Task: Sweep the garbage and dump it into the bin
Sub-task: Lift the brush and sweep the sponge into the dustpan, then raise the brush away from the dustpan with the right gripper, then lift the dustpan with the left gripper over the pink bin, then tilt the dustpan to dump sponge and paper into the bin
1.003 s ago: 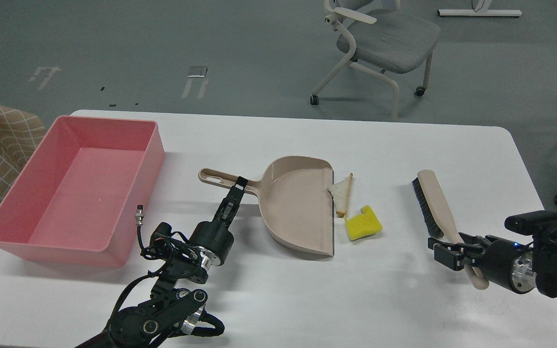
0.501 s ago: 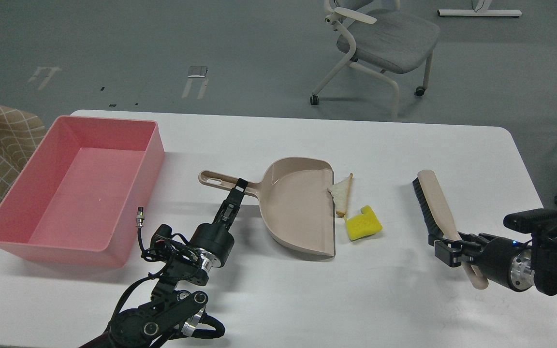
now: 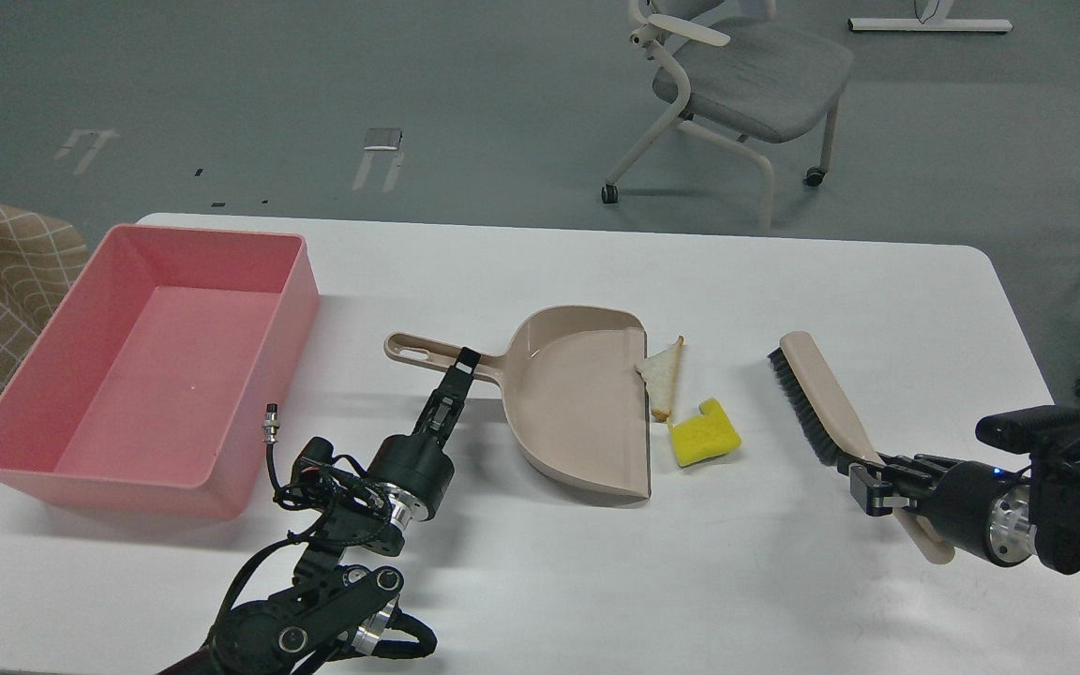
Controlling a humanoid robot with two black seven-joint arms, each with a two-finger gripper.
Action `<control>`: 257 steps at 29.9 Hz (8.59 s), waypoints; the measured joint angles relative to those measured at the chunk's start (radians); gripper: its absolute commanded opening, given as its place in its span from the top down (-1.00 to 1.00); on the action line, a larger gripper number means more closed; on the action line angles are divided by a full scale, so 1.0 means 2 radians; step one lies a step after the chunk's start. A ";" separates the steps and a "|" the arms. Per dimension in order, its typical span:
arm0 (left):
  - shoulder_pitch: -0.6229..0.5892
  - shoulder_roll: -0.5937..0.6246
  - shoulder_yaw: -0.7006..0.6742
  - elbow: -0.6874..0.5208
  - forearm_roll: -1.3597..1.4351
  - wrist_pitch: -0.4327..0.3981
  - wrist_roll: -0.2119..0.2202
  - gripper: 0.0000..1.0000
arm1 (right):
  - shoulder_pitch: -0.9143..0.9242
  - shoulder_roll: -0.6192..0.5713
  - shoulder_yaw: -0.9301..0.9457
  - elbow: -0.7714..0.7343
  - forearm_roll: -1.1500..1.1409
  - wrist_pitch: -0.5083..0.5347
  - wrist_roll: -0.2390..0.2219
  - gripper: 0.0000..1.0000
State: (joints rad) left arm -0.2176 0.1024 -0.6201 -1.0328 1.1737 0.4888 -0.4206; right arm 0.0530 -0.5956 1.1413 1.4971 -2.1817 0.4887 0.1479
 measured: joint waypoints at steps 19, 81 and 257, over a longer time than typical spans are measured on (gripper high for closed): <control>0.001 -0.001 0.000 0.000 0.001 0.000 -0.001 0.64 | 0.002 0.016 0.004 0.005 0.000 0.000 -0.003 0.58; -0.001 -0.001 0.000 -0.007 0.001 0.000 0.000 0.83 | 0.109 0.297 -0.027 -0.023 0.000 0.000 -0.070 0.58; -0.013 0.530 -0.155 0.095 -0.204 -0.386 -0.034 1.00 | -0.009 0.138 0.116 0.059 0.000 0.000 -0.055 0.58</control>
State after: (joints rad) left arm -0.2439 1.1631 -0.9297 -0.8429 0.7663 -0.2832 -0.4889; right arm 0.0346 -0.3191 1.3729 1.6154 -2.1817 0.4887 0.0383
